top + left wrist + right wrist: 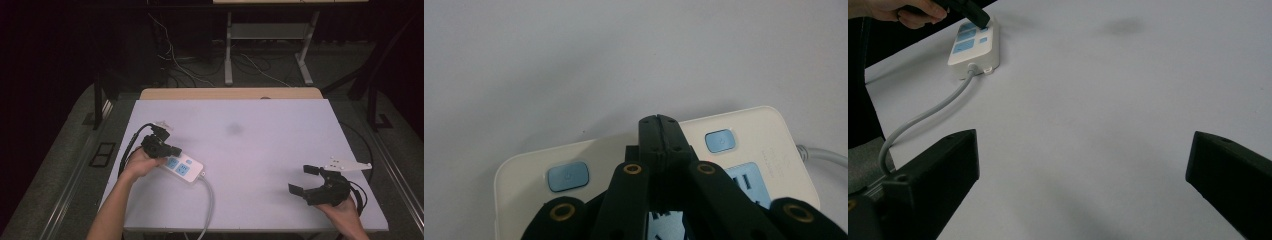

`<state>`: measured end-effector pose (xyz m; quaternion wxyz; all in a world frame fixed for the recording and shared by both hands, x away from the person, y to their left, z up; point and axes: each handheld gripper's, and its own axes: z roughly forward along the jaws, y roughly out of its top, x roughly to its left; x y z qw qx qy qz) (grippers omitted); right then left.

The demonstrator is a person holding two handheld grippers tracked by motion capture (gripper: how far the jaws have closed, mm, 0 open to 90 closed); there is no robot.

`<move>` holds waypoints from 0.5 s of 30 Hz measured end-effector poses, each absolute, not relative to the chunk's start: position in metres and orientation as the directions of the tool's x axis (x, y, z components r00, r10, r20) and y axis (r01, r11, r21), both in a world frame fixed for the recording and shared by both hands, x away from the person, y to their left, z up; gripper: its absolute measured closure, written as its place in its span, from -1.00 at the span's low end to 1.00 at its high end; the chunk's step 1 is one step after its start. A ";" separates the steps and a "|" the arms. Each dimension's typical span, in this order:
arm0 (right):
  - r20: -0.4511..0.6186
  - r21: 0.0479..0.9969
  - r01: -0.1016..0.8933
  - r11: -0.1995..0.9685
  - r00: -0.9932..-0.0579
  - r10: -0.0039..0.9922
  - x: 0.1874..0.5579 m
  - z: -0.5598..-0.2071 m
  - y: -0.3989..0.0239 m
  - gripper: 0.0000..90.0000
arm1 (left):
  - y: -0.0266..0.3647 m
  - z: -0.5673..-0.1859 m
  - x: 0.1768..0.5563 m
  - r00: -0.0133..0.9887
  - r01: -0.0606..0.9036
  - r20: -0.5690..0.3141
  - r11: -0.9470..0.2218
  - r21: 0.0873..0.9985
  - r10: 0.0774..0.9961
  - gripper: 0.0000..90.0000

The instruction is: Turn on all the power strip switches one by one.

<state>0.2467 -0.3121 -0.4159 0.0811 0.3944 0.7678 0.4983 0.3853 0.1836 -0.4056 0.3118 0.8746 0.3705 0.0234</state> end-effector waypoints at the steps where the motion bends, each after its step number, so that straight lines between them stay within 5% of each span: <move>1: 0.270 0.829 0.525 0.191 -0.676 0.686 0.247 -0.416 -0.312 -0.99 | 0.184 -0.406 0.386 0.724 0.636 -0.195 -0.530 0.562 0.662 0.99; 15: 0.278 0.833 0.524 0.176 -0.672 0.686 0.246 -0.415 -0.314 -0.99 | 0.185 -0.407 0.387 0.717 0.647 -0.213 -0.519 0.559 0.664 1.00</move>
